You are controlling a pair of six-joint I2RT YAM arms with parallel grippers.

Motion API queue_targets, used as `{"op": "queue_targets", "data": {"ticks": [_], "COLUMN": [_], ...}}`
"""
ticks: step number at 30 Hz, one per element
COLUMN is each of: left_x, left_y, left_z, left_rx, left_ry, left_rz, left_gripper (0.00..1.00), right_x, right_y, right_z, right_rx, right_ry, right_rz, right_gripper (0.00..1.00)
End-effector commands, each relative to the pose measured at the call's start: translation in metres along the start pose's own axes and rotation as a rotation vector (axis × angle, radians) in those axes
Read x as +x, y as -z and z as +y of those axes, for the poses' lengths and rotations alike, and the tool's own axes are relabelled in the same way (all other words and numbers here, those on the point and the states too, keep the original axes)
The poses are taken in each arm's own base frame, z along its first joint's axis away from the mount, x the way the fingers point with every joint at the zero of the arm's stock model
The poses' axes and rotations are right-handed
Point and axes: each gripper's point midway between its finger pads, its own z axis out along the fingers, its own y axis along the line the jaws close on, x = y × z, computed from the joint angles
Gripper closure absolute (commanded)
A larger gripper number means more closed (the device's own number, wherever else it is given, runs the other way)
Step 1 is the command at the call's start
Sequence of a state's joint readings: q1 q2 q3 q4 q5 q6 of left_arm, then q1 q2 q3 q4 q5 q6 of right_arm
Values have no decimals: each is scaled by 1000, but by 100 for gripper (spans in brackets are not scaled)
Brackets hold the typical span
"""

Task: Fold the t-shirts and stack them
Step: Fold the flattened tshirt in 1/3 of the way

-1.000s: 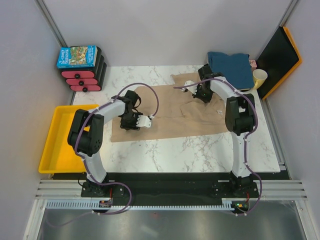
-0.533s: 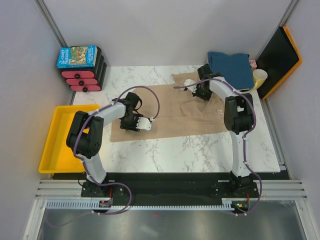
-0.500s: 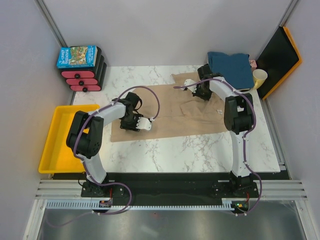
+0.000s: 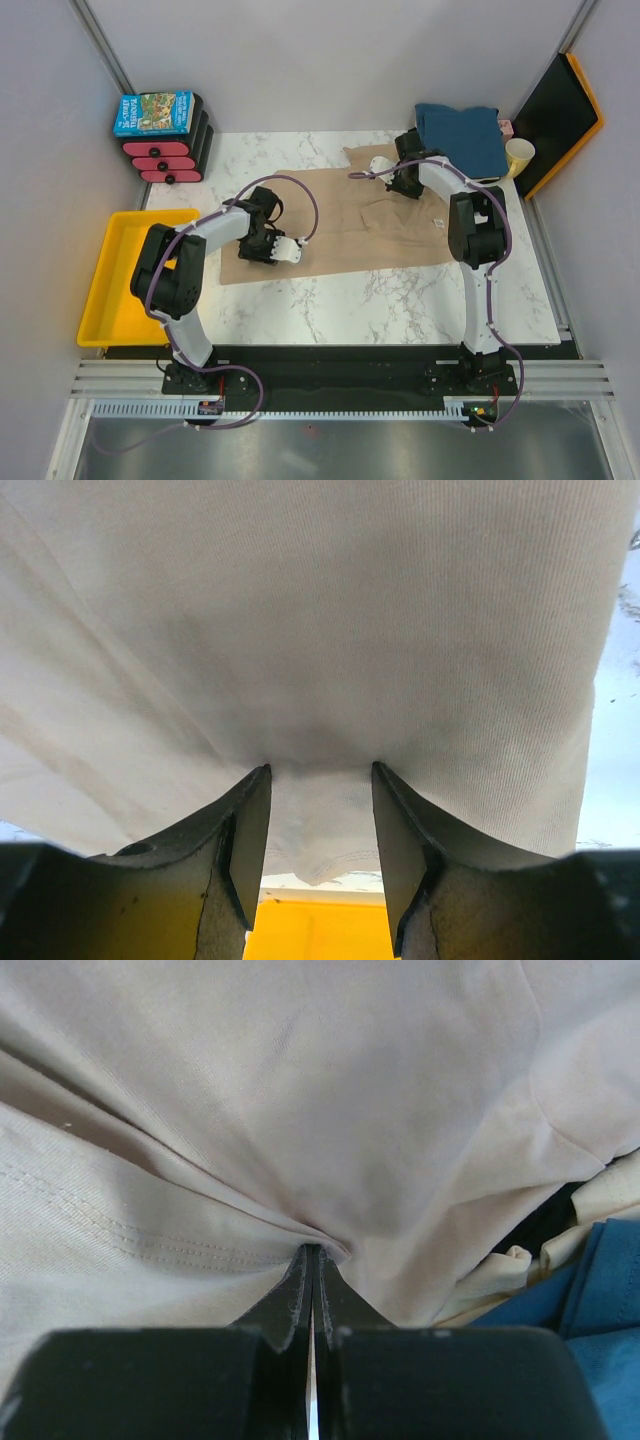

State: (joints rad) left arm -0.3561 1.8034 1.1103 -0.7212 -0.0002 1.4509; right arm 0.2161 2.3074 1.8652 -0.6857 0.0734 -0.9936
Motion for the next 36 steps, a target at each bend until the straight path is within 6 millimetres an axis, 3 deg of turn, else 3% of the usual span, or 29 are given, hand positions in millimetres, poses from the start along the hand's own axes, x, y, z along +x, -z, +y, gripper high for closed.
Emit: {"op": "queue_targets", "data": {"ticks": [1, 13, 15, 17, 19, 21, 23, 24, 28, 31, 32, 34, 36], "left_x": [12, 12, 11, 9, 4, -5, -18, -24, -43, -50, -52, -50, -44], "left_y": [-33, -21, -20, -18, -14, -6, 7, 20, 60, 92, 97, 108, 99], "left_z": [-91, -118, -119, -113, -100, -85, -60, -41, 6, 31, 35, 36, 20], "left_rx": [331, 400, 397, 380, 339, 288, 213, 149, -3, -105, -122, -150, -113], "left_ry": [23, 43, 52, 71, 100, 120, 146, 152, 176, 176, 173, 159, 151], "left_rz": [32, 39, 39, 33, 13, -35, -103, -132, -234, -282, -290, -284, -256], "left_gripper": [47, 50, 50, 47, 44, 43, 42, 41, 41, 40, 39, 39, 39], "right_x": [12, 24, 24, 20, 10, 1, -10, -14, -26, -24, -22, -12, 10], "right_y": [5, 16, 19, 24, 30, 45, 61, 69, 106, 135, 145, 154, 151], "right_z": [-8, -10, -10, -11, -10, -14, -19, -22, -30, -23, -8, 12, 51], "right_rx": [57, 129, 129, 131, 116, 119, 125, 131, 158, 127, 68, -9, -155], "right_ry": [-31, -61, -66, -86, -106, -127, -146, -150, -139, -92, -50, 12, 81], "right_rz": [27, 63, 57, 35, -13, -54, -100, -116, -176, -182, -193, -174, -111], "right_gripper": [100, 100, 97, 86, 69, 60, 57, 56, 54, 59, 63, 78, 99]}}
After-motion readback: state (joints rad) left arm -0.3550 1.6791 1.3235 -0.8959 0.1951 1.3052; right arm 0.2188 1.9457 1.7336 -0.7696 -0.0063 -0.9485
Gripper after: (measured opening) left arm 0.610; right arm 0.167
